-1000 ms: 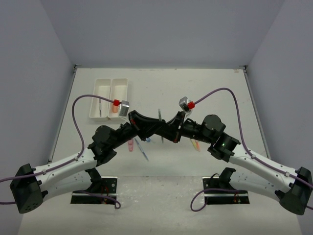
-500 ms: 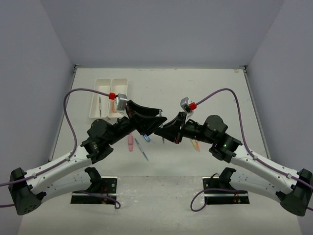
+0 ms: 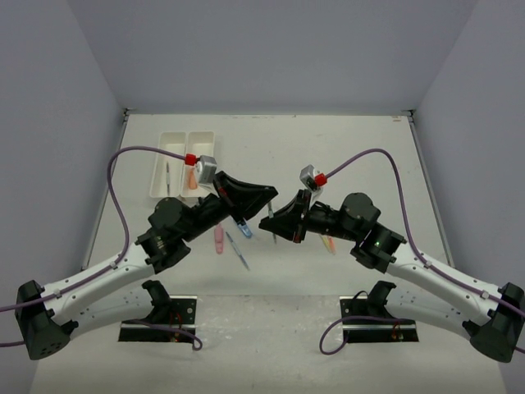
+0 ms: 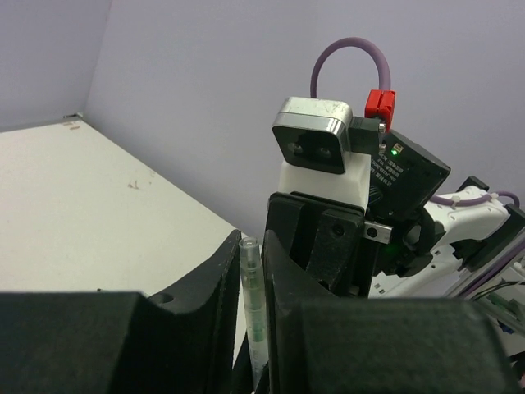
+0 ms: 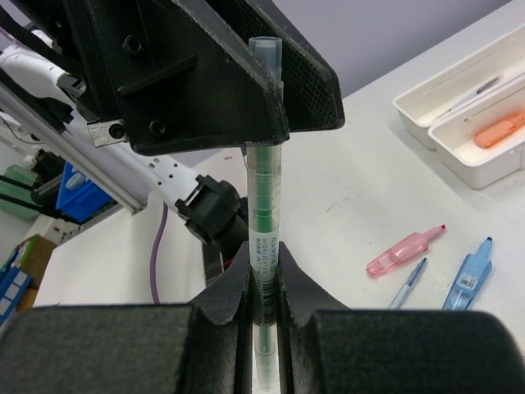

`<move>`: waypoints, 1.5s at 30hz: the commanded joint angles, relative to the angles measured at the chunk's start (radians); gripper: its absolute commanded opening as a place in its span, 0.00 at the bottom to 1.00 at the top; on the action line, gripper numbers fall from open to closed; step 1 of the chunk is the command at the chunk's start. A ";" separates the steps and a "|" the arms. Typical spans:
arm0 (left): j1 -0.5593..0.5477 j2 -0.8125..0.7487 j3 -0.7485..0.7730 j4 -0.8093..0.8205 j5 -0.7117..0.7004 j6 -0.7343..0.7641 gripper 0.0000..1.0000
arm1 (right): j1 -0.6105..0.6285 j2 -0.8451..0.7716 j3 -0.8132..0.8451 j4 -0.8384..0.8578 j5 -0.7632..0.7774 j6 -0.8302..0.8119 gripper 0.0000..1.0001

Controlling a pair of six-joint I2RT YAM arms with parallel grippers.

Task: Sort the stationery into containers
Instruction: Close the pen cap on the pen, then place the pen in the storage box.

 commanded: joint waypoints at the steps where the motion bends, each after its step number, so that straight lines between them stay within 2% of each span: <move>1: -0.002 0.010 0.021 0.027 0.035 0.006 0.05 | 0.002 -0.013 0.042 0.007 0.007 -0.025 0.00; 3: -0.002 0.015 0.005 0.037 0.051 -0.009 0.00 | 0.002 -0.010 0.061 0.000 0.037 -0.029 0.00; 10: -0.002 0.021 -0.145 0.110 0.106 -0.105 0.00 | -0.011 0.050 0.227 -0.053 0.157 -0.082 0.00; 18: -0.050 0.026 -0.256 0.141 0.118 -0.157 0.00 | -0.092 0.164 0.453 -0.114 0.120 -0.106 0.00; 23: -0.115 0.024 -0.308 0.144 0.060 -0.159 0.00 | -0.122 0.233 0.581 -0.167 0.073 -0.118 0.00; 25: -0.115 -0.008 -0.254 0.005 -0.020 -0.125 0.00 | -0.122 0.247 0.557 -0.181 0.026 -0.126 0.00; 26: -0.115 -0.018 -0.196 -0.105 -0.094 -0.102 0.00 | -0.122 0.247 0.532 -0.191 0.009 -0.131 0.02; 27: -0.113 -0.015 -0.110 -0.246 -0.205 -0.073 0.00 | -0.122 0.241 0.495 -0.201 0.003 -0.134 0.12; 28: -0.110 0.012 -0.055 -0.323 -0.315 -0.055 0.00 | -0.122 0.235 0.465 -0.196 0.003 -0.131 0.39; 30: -0.070 0.073 0.125 -0.578 -0.442 -0.005 0.00 | -0.121 0.207 0.341 -0.179 0.027 -0.112 0.76; 31: -0.035 0.107 0.188 -0.654 -0.471 0.004 0.00 | -0.121 0.192 0.298 -0.178 0.043 -0.103 0.89; 32: -0.001 0.127 0.266 -0.689 -0.455 0.016 0.00 | -0.122 0.171 0.274 -0.184 0.067 -0.099 0.94; 34: 0.137 0.204 0.367 -0.777 -0.392 0.045 0.00 | -0.123 0.125 0.190 -0.197 0.126 -0.095 0.99; 36: 0.208 0.292 0.485 -0.895 -0.469 0.088 0.00 | -0.130 0.067 0.136 -0.228 0.199 -0.100 0.99; 37: 0.213 0.301 0.496 -0.904 -0.478 0.093 0.00 | -0.133 0.040 0.133 -0.233 0.229 -0.101 0.99; 39: 0.296 0.449 0.707 -1.045 -0.635 0.179 0.00 | -0.149 -0.037 0.098 -0.325 0.317 -0.095 0.99; 41: 0.377 0.601 0.832 -1.175 -0.701 0.187 0.00 | -0.155 -0.090 0.070 -0.352 0.364 -0.098 0.99; 43: 0.432 0.675 0.915 -1.207 -0.697 0.200 0.00 | -0.162 -0.129 0.048 -0.362 0.388 -0.106 0.99; 45: 0.463 0.697 0.921 -1.149 -0.756 0.272 0.00 | -0.168 -0.156 0.037 -0.372 0.399 -0.115 0.99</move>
